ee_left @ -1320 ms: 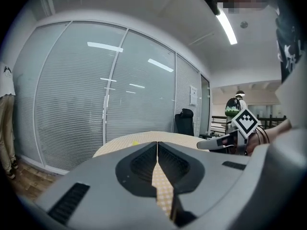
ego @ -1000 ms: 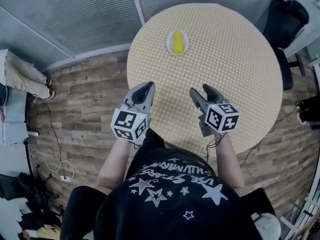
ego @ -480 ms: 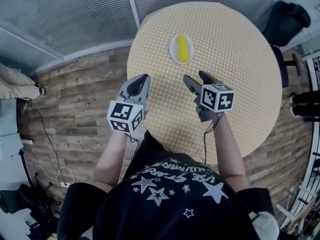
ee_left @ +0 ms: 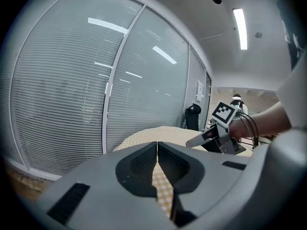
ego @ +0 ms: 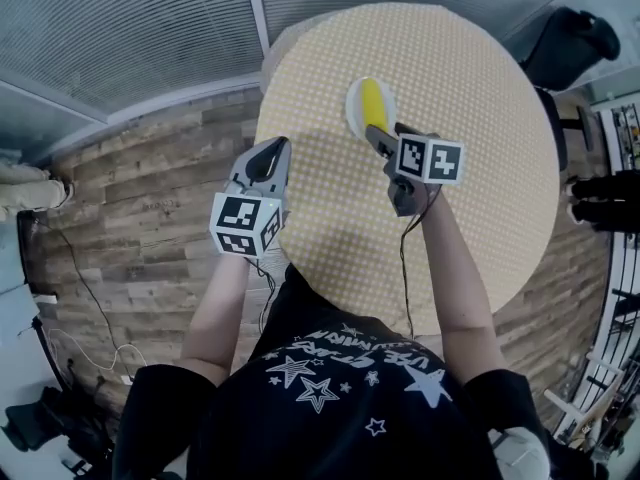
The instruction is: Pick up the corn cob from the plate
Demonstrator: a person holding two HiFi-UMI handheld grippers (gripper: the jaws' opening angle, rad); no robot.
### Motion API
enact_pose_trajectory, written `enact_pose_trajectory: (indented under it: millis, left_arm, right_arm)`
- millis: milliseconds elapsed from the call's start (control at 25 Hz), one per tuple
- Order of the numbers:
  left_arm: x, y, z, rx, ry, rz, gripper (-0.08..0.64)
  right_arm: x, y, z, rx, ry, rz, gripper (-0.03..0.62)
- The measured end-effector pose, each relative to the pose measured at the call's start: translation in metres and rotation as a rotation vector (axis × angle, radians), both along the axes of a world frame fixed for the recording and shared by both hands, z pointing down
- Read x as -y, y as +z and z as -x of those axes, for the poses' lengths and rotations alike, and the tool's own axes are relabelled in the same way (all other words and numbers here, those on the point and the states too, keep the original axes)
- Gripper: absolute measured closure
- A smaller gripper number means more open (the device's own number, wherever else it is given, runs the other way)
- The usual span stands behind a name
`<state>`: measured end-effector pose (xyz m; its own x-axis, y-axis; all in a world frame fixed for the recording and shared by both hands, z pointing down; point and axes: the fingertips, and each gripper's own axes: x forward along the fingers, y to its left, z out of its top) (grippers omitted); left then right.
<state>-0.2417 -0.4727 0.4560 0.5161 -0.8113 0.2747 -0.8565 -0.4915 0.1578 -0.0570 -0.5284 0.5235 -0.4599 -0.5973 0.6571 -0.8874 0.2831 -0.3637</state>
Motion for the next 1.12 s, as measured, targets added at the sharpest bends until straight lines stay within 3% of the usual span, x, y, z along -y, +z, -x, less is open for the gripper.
enact_pose_trajectory:
  millis: [320,560,1120]
  left_arm:
    - [0.023,0.016,0.008,-0.021,0.018,0.021,0.548]
    - [0.032,0.034,0.015,-0.013,0.026,0.054,0.548]
    - [0.060,0.053,0.025,-0.006,-0.008,0.093,0.549]
  right_arm:
    - [0.048,0.039,0.002,-0.134,-0.011,0.128,0.302]
    - [0.071,0.064,0.001,-0.178,0.006,0.200,0.302]
    - [0.079,0.103,-0.001,-0.371,-0.056,0.318,0.302]
